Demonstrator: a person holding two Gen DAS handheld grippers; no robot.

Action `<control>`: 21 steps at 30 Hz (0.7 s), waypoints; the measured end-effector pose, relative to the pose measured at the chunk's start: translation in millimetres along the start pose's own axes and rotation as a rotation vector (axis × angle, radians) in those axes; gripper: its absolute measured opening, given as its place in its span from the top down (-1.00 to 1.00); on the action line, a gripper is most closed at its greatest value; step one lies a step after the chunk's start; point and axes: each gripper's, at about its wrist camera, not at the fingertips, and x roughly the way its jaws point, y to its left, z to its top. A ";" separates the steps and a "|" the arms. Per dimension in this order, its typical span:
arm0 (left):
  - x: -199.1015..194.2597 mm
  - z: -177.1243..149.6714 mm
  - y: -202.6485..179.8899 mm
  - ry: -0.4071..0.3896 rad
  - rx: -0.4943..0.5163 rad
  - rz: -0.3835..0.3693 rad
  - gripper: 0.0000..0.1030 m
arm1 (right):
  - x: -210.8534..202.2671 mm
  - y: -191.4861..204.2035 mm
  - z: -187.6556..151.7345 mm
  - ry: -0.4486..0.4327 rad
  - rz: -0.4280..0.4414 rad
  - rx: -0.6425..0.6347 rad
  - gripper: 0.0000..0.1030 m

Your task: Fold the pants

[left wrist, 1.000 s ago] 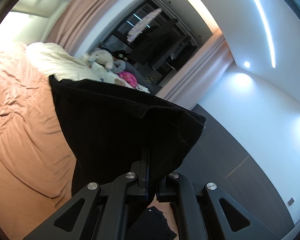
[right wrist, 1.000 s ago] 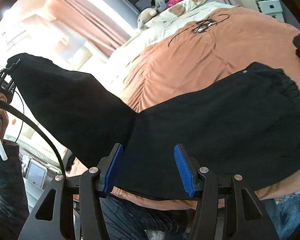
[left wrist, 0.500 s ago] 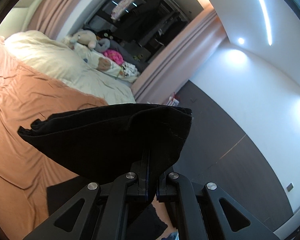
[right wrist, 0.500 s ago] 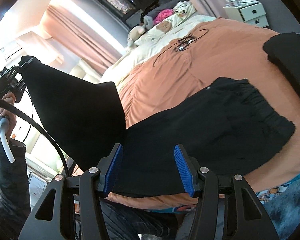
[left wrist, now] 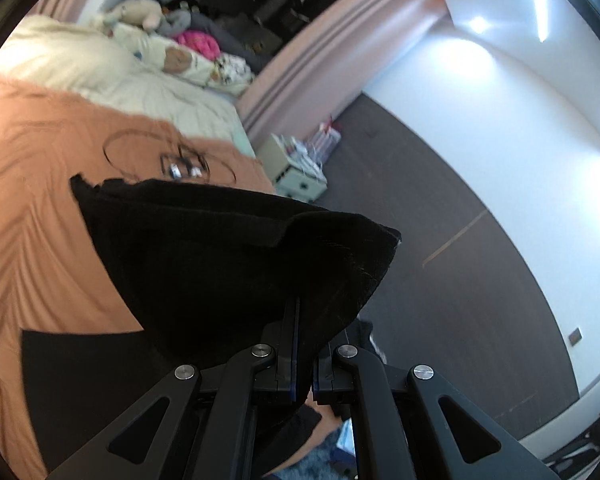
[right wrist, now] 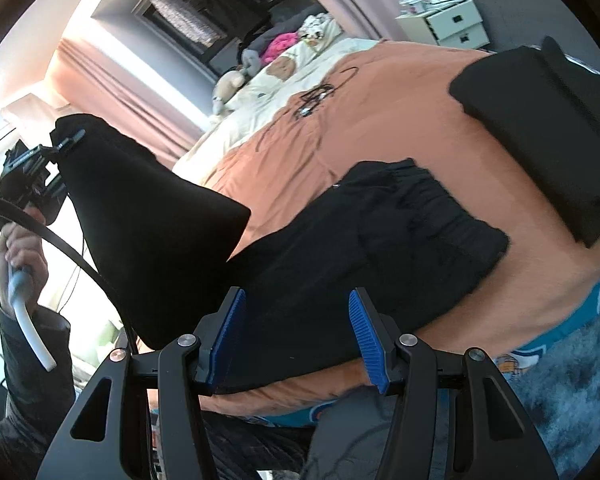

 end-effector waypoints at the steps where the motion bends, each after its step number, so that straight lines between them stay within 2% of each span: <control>1: 7.9 -4.7 0.0 0.014 -0.002 -0.005 0.93 | -3.0 -1.8 -1.3 -0.002 -0.008 0.008 -0.01; 16: 130.0 -94.3 -6.0 0.275 -0.012 -0.093 0.93 | -38.7 -4.5 -12.6 -0.011 -0.107 0.073 -0.01; 20: 164.8 -127.3 -13.4 0.426 0.016 -0.107 0.80 | -48.7 -1.0 -15.6 -0.014 -0.130 0.079 -0.01; 21: 171.3 -137.2 -12.3 0.466 0.023 -0.098 0.70 | -51.2 -0.5 -16.7 -0.015 -0.134 0.079 -0.01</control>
